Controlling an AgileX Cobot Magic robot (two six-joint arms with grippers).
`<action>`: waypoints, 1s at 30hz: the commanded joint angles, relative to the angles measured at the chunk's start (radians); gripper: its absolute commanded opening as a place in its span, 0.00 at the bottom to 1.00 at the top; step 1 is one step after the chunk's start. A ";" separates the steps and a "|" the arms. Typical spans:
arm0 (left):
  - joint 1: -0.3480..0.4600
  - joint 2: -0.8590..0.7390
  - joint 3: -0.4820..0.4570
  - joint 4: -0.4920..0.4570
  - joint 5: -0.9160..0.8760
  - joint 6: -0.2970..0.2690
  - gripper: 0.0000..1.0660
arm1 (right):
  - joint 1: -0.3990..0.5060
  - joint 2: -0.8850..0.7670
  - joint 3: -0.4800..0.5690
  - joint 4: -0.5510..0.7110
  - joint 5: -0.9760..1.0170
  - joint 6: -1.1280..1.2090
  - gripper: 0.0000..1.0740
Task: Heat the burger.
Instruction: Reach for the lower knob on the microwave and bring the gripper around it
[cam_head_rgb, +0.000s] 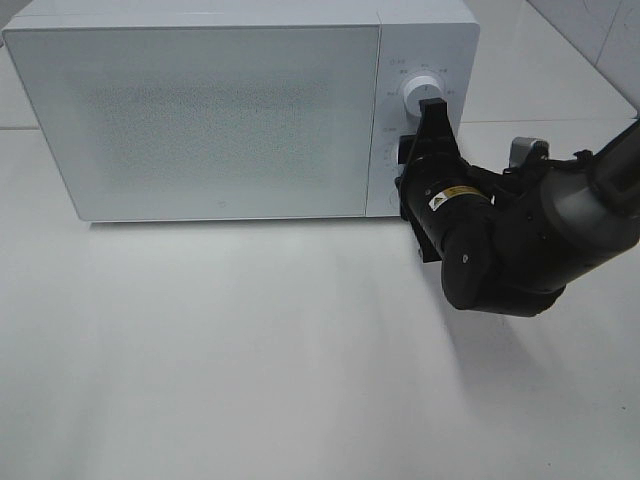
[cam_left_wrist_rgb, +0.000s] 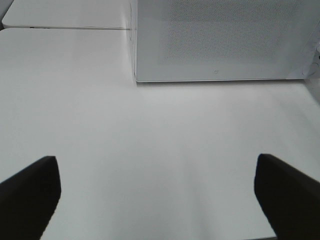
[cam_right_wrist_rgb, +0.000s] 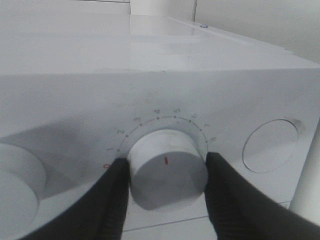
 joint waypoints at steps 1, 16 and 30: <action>0.004 -0.022 0.002 0.000 -0.002 -0.004 0.92 | 0.007 -0.027 -0.062 -0.157 -0.197 0.041 0.05; 0.004 -0.022 0.002 0.000 -0.002 -0.004 0.92 | 0.007 -0.027 -0.062 -0.138 -0.201 0.178 0.05; 0.004 -0.022 0.002 0.000 -0.002 -0.004 0.92 | 0.007 -0.027 -0.062 -0.110 -0.201 0.181 0.07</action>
